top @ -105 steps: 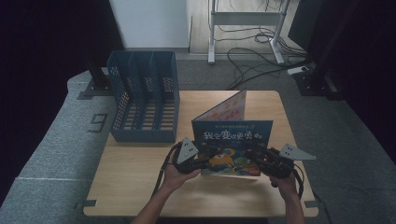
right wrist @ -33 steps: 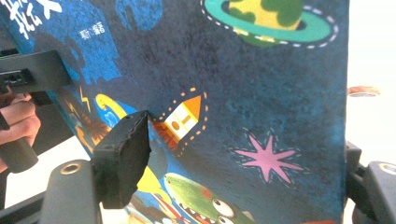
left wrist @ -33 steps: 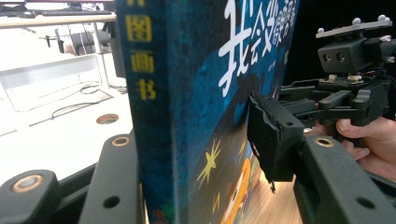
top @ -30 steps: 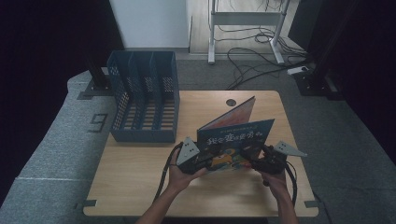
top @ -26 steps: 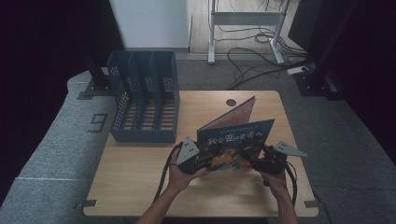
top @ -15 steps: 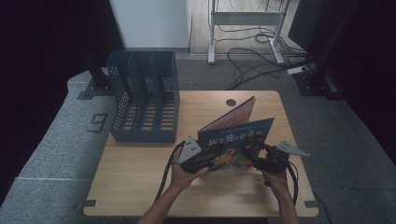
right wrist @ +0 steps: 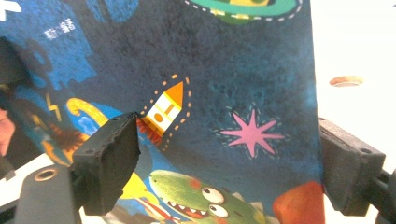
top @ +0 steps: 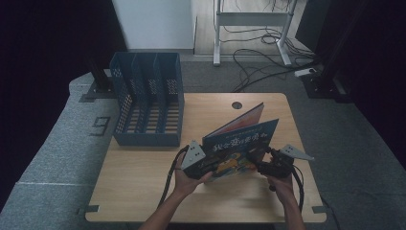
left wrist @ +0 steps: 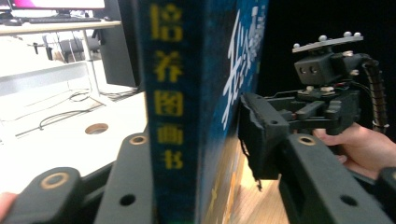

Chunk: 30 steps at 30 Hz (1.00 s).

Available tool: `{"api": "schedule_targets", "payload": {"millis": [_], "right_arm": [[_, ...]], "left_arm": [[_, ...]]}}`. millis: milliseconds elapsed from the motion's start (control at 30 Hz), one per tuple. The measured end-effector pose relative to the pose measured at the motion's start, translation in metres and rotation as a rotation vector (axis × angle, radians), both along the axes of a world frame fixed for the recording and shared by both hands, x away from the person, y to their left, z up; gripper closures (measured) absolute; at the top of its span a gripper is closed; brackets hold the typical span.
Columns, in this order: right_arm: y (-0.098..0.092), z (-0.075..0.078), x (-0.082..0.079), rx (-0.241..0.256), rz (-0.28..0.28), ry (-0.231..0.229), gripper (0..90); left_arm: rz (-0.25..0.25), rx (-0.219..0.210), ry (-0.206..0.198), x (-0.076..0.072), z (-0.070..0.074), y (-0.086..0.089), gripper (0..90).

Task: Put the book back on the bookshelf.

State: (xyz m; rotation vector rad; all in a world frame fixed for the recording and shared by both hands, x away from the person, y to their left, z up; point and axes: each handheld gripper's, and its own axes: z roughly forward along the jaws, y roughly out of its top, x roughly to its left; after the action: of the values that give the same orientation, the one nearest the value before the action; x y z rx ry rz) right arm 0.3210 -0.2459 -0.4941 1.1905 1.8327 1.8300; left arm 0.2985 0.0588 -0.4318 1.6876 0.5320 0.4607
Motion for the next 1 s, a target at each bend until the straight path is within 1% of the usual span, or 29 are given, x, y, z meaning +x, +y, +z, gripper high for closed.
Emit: {"api": "schedule_targets", "payload": {"millis": [67, 167, 333, 400, 467, 533, 633, 767, 833, 967, 1000], "right_arm": [[0.003, 0.000, 0.001, -0.001, -0.010, -0.001, 13.3], [0.003, 0.000, 0.001, 0.001, -0.010, 0.002, 13.0], [0.003, 0.000, 0.000, -0.002, -0.014, 0.002, 13.0], [0.003, 0.000, 0.000, -0.005, -0.014, 0.004, 13.0], [0.002, 0.000, 0.000, -0.007, -0.011, 0.005, 12.9], [0.002, 0.000, 0.000, -0.008, -0.008, 0.007, 12.9], [0.001, 0.000, 0.000, -0.008, -0.006, 0.006, 12.8], [0.001, 0.000, 0.000, -0.006, -0.004, 0.004, 12.5], [0.001, 0.000, 0.001, -0.009, -0.002, 0.004, 12.5], [0.000, -0.002, 0.001, -0.022, -0.011, 0.003, 14.0], [-0.001, -0.002, 0.001, -0.027, -0.022, 0.015, 17.0]], "left_arm": [[-0.002, -0.002, -0.003, -0.001, 0.000, 0.001, 64.7], [-0.010, -0.008, -0.001, -0.002, -0.001, 0.001, 65.4], [-0.025, -0.033, 0.020, 0.001, -0.001, -0.001, 62.0], [-0.029, -0.032, 0.025, 0.002, -0.001, -0.003, 61.3], [-0.030, -0.024, 0.047, 0.005, -0.001, -0.009, 58.1], [-0.024, -0.028, 0.041, 0.005, -0.001, -0.010, 58.5], [-0.026, -0.033, 0.029, 0.004, -0.001, -0.011, 61.5], [-0.034, -0.025, 0.010, 0.002, -0.001, -0.012, 64.9], [-0.040, -0.025, 0.009, 0.002, -0.001, -0.012, 66.1], [-0.055, -0.035, 0.005, 0.000, -0.002, -0.011, 72.5], [-0.068, -0.047, 0.000, -0.002, -0.002, -0.012, 77.4]]}}
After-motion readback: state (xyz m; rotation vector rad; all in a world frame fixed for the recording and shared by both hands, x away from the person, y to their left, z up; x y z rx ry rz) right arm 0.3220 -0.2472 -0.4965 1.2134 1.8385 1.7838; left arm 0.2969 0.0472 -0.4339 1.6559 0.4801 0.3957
